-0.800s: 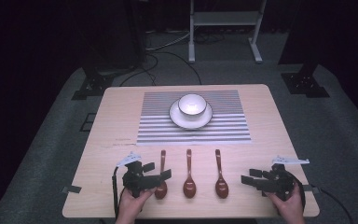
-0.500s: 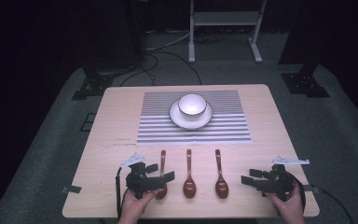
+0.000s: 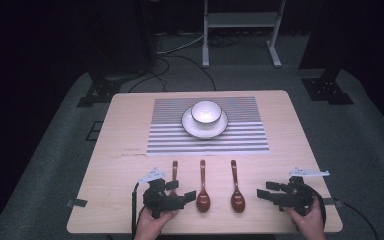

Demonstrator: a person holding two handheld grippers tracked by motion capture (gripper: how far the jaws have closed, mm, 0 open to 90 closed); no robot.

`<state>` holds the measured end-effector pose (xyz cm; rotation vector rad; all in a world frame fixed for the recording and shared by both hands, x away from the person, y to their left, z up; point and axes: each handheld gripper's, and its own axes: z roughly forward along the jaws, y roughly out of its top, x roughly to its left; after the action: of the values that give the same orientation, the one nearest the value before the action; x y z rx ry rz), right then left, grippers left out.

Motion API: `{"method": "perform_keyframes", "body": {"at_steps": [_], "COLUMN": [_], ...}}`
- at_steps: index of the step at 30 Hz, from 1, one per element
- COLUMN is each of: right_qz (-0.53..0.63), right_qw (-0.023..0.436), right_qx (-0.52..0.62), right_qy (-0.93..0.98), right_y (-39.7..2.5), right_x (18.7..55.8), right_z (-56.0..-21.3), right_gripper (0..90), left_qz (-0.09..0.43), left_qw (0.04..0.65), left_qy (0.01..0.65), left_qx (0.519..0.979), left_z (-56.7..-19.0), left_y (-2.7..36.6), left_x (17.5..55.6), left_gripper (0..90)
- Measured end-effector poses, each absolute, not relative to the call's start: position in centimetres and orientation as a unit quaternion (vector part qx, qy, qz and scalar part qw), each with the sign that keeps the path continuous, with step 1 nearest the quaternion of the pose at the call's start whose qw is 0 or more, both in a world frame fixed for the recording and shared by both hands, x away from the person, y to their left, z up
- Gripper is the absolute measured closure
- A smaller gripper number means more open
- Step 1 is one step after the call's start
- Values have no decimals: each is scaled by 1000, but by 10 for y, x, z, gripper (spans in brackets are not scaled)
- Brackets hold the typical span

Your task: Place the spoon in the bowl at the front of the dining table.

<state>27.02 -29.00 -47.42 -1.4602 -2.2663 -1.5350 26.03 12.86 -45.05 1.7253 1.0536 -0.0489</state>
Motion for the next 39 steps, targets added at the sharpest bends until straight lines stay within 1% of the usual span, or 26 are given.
{"method": "perform_keyframes", "body": {"at_steps": [11,39], "right_qz": [-497,-500], "right_qw": [21,28], "right_qx": [-472,-472], "right_qy": [-728,-725], "right_y": [-291,-290], "right_x": [271,272], "right_z": [-475,-475], "right_gripper": [284,284], "left_qz": [-41,-81], "left_qw": [526,506], "left_qy": [417,386], "left_qx": [740,767], "left_z": [-452,-457], "left_y": [109,87], "left_x": [252,241], "left_gripper": [56,56]}}
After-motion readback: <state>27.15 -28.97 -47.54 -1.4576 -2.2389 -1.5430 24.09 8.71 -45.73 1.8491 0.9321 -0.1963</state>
